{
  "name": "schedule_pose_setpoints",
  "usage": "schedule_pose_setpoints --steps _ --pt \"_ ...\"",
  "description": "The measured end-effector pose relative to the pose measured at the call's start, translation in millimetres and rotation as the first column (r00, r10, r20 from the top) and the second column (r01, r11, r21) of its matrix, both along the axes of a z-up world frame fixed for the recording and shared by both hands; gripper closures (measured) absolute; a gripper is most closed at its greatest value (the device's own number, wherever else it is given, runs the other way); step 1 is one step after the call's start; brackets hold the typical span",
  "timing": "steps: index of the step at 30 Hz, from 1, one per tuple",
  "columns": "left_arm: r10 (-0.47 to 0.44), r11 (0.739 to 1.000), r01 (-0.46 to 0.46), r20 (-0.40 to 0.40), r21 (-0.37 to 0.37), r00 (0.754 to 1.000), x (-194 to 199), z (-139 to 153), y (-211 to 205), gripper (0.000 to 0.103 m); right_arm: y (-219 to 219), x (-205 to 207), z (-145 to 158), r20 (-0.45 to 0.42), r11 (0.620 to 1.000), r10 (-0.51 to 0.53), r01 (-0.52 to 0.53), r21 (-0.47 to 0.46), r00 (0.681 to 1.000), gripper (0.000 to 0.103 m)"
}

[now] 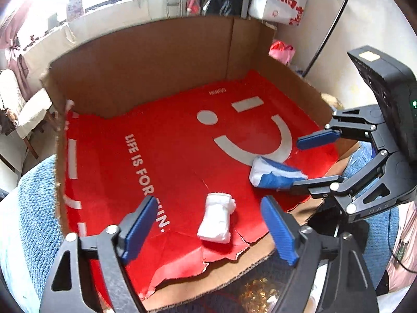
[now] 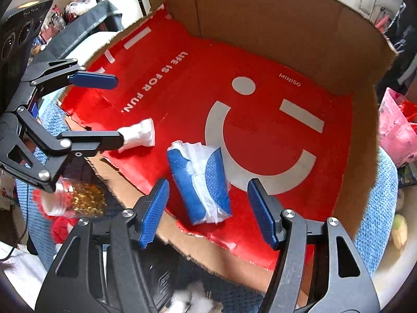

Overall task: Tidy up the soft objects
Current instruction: 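Open both tools to drop the towel and sock into the box, then withdraw both open tools back toward the remaining soft items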

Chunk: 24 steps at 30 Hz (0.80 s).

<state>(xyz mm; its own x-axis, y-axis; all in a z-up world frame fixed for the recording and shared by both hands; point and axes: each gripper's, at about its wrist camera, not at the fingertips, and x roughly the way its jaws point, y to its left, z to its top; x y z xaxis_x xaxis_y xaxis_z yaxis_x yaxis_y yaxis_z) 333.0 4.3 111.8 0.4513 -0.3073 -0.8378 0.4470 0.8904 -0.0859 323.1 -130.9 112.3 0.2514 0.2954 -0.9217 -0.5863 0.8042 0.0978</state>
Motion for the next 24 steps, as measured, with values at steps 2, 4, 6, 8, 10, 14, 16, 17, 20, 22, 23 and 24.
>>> schedule_pose_setpoints --steps 2,4,6,8,10,14,16,17,20,22,23,24 --pt "0.009 1.0 -0.009 0.021 -0.008 1.0 -5.5 7.9 3.1 0.012 -3.5 -4.6 8.0 0.015 1.0 -0.009 0.009 0.009 1.0 0.039" --pt "0.025 0.999 -0.024 0.054 -0.021 0.998 -14.6 19.1 6.3 0.01 -7.2 -11.0 19.1 0.033 0.999 -0.024 0.024 0.024 0.999 0.035" --pt "0.035 0.999 -0.032 0.084 -0.038 0.996 -24.7 30.2 8.7 0.007 -12.8 -18.9 31.1 0.06 0.998 -0.044 0.041 0.043 0.997 0.035" --pt "0.045 0.998 -0.04 0.111 -0.051 0.993 -34.9 39.7 10.3 0.004 -11.9 -26.3 43.6 0.081 0.997 -0.054 0.049 0.063 0.995 0.033" --pt "0.056 0.996 -0.046 0.148 -0.071 0.987 -49.0 50.5 12.0 0.001 -14.3 -37.1 56.3 0.11 0.995 -0.061 0.052 0.084 0.992 0.028" --pt "0.083 0.992 -0.06 0.204 -0.113 0.975 -74.4 66.3 14.2 0.0 -16.9 -63.9 79.3 0.188 0.993 -0.075 0.056 0.104 0.979 0.028" --pt "0.104 0.989 -0.076 0.234 -0.126 0.967 -88.1 72.6 15.6 0.0 -19.9 -79.3 88.8 0.217 0.99 -0.084 0.058 0.126 0.973 0.023" --pt "0.112 0.988 -0.082 0.247 -0.13 0.962 -94.0 75.0 15.9 0.0 -22.3 -86.6 92.9 0.231 0.989 -0.092 0.062 0.134 0.969 0.022" --pt "0.138 0.983 -0.094 0.297 -0.157 0.945 -119.6 84.8 18.1 0.0 -27.7 -111.7 104.3 0.281 0.986 -0.102 0.061 0.153 0.954 0.021" --pt "0.157 0.979 -0.105 0.32 -0.174 0.934 -132.3 88.4 19.2 0.0 -30.5 -128.2 110.5 0.309 0.984 -0.112 0.063 0.164 0.944 0.02" --pt "0.166 0.977 -0.11 0.335 -0.182 0.927 -140.3 90.7 19.8 0.0 -32.2 -138.3 113.6 0.327 0.983 -0.119 0.063 0.175 0.938 0.019" --pt "0.174 0.976 -0.113 0.352 -0.186 0.92 -148.8 92.8 19.9 0.0 -34.1 -146.2 115.7 0.337 0.981 -0.122 0.061 0.184 0.934 0.017"
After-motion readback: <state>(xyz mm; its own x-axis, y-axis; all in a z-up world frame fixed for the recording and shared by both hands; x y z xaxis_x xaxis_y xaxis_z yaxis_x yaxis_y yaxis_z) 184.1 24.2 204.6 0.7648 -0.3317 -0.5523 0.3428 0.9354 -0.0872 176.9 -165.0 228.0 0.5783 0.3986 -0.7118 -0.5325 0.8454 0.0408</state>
